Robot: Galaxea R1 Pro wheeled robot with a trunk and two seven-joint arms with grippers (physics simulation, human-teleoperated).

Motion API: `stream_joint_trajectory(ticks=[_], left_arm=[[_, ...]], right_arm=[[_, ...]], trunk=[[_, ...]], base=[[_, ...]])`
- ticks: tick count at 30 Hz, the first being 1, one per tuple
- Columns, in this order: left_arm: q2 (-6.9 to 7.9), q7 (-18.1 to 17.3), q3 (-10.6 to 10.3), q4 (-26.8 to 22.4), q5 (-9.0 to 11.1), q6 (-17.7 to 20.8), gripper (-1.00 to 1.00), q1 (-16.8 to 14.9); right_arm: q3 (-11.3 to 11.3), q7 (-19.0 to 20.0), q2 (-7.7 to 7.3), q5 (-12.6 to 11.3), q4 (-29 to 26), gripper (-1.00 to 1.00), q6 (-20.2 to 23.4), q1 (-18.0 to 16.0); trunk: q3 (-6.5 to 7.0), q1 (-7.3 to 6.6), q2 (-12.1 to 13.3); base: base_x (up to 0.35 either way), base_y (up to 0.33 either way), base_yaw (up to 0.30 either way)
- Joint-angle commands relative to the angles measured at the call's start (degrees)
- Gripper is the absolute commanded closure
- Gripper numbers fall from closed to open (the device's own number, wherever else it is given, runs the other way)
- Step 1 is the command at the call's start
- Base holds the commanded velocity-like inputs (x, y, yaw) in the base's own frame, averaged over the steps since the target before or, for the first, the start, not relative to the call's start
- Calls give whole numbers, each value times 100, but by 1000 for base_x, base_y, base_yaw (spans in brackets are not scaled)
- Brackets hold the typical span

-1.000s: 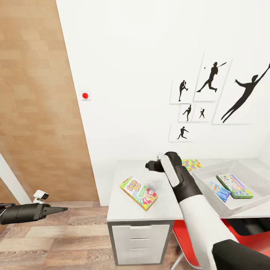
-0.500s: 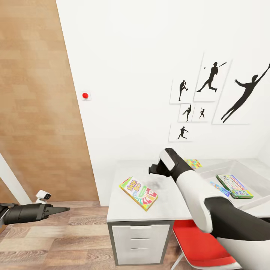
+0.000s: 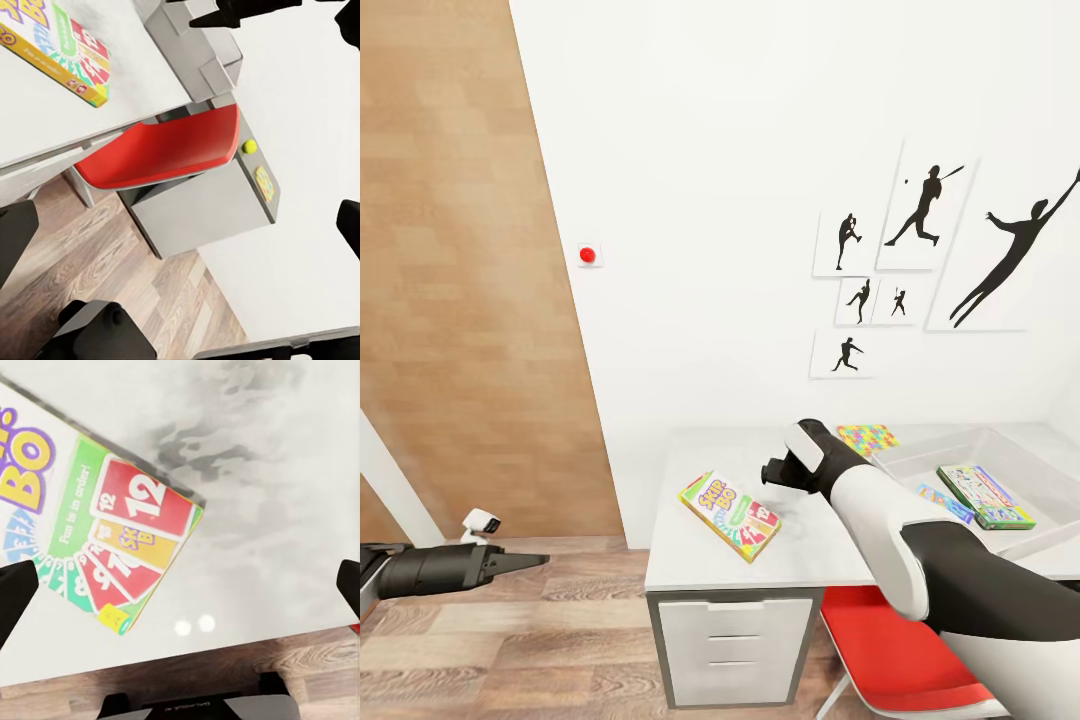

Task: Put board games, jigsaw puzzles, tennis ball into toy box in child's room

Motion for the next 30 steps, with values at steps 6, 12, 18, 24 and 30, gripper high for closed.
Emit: stream_joint_trajectory(ticks=[6,12,18,24,30], left_arm=[[8,-3,-15,3,34,60,-100,-7],[8,-3,-11,4,34,60,-100,-7],[8,3,-11,2,34,64,-100,-7],[8,46,-8,4,34,68,-100,-7],[8,195,-4,4,41,69,-100,-7]], right_arm=[[8,-38,-1,-59,-4,-100,15,-4],[27,-35,0,-59,-4,-100,8,-4],[29,-34,0,-50,-3,-100,-9,-4],[22,-34,-3,-22,-3,-100,-25,-4],[11,-34,-8,-11,-3,-100,-32,-4]], trunk=[[-14,4,-14],[-14,4,-14],[-14,4,-14],[-14,4,-14],[-14,4,-14]], base=[[0,0,0],[0,0,0],[9,14,0],[102,134,0],[29,37,0]])
